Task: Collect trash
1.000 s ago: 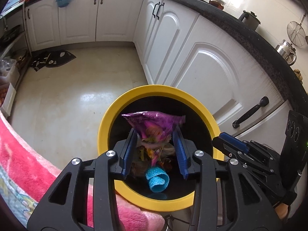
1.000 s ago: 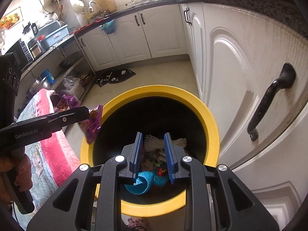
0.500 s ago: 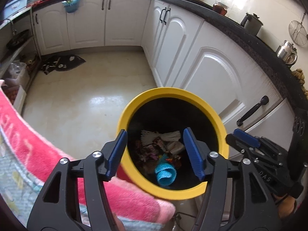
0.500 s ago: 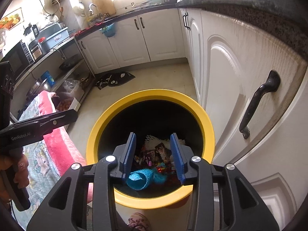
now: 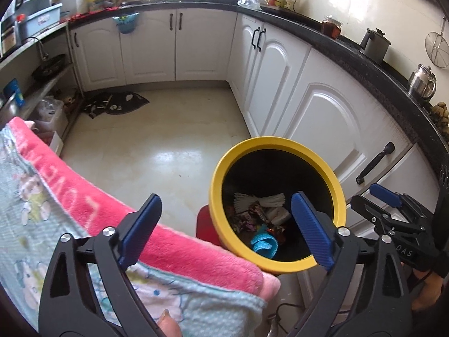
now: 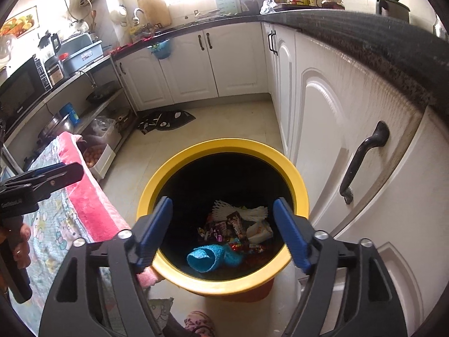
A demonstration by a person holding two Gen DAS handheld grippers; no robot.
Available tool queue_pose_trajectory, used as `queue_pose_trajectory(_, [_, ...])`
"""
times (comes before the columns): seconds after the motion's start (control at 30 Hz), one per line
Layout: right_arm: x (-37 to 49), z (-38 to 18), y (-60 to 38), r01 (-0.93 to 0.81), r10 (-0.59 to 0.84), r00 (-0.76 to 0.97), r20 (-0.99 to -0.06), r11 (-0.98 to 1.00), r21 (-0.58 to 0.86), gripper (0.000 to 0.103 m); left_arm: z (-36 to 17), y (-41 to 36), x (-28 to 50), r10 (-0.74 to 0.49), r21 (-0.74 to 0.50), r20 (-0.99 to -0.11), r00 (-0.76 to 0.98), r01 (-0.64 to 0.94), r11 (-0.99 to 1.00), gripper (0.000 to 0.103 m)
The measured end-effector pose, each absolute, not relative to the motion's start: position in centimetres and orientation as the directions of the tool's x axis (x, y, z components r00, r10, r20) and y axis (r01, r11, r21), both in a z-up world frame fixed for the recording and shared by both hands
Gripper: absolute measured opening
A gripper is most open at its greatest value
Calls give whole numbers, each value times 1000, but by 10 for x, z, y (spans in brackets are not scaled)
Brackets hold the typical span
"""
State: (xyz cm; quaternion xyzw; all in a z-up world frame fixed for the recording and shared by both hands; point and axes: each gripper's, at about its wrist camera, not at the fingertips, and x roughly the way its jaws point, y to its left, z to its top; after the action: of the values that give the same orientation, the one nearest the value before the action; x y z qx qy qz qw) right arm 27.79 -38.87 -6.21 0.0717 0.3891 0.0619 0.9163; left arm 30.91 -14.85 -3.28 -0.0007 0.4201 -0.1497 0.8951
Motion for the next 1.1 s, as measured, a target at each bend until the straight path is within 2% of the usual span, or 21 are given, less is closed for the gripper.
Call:
queue_pose_trajectory(0.1, [272, -57, -386, -52, 165, 698, -697, 982, 181, 85, -27, -140, 301, -263, -129, -741, 617, 253, 959, 92])
queue_pose_trajectory(0.2, [268, -54, -383, -50, 158, 698, -698, 984, 173, 91, -21, -132, 292, -255, -128, -734, 630, 240, 962, 92])
queue_pose_trajectory(0.4, [259, -48, -371, -52, 150, 698, -700, 986, 159, 96, -13, -120, 277, -241, -127, -729, 641, 219, 967, 92])
queue_pose_trajectory(0.7, [233, -34, -344, -82, 133, 715, -686, 991, 107, 97, 2, -104, 245, -197, -99, -695, 691, 179, 979, 92])
queue_pose_trajectory(1.1, [182, -9, -307, -115, 122, 824, -553, 992, 48, 97, 26, -63, 180, -126, -71, -605, 786, 105, 992, 92])
